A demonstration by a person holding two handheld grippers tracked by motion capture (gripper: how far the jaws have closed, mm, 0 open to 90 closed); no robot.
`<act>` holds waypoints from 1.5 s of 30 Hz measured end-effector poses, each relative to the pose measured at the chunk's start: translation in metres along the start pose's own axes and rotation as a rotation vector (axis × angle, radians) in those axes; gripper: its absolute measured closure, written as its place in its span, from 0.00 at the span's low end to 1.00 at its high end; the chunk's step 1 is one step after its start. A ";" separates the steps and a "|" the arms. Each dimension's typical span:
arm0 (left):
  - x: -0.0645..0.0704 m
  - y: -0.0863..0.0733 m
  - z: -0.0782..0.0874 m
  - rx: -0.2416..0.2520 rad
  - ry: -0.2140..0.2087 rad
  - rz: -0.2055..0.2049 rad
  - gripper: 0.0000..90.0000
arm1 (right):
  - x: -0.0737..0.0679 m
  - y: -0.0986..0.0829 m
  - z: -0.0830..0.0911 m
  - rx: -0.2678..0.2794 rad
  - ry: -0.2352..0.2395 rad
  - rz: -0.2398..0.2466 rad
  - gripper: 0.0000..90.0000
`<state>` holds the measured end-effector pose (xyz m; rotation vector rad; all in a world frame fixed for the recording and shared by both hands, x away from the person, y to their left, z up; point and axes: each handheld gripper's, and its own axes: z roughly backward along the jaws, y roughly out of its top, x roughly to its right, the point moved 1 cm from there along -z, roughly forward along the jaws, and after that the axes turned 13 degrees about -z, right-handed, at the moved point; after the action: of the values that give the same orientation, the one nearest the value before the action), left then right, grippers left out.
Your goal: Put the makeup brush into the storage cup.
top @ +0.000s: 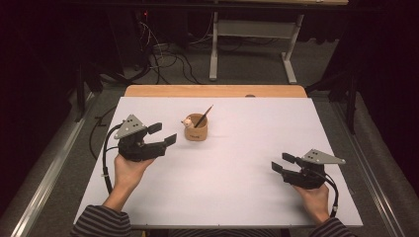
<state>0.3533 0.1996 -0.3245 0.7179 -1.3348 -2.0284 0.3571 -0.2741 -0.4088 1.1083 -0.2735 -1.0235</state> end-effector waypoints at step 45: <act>0.016 -0.038 -0.005 -0.025 -0.025 0.038 0.36 | 0.000 0.000 -0.001 -0.009 0.003 -0.001 0.47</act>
<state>0.3390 0.1968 -0.3631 0.6527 -1.3248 -2.0270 0.3576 -0.2732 -0.4097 1.1020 -0.2657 -1.0226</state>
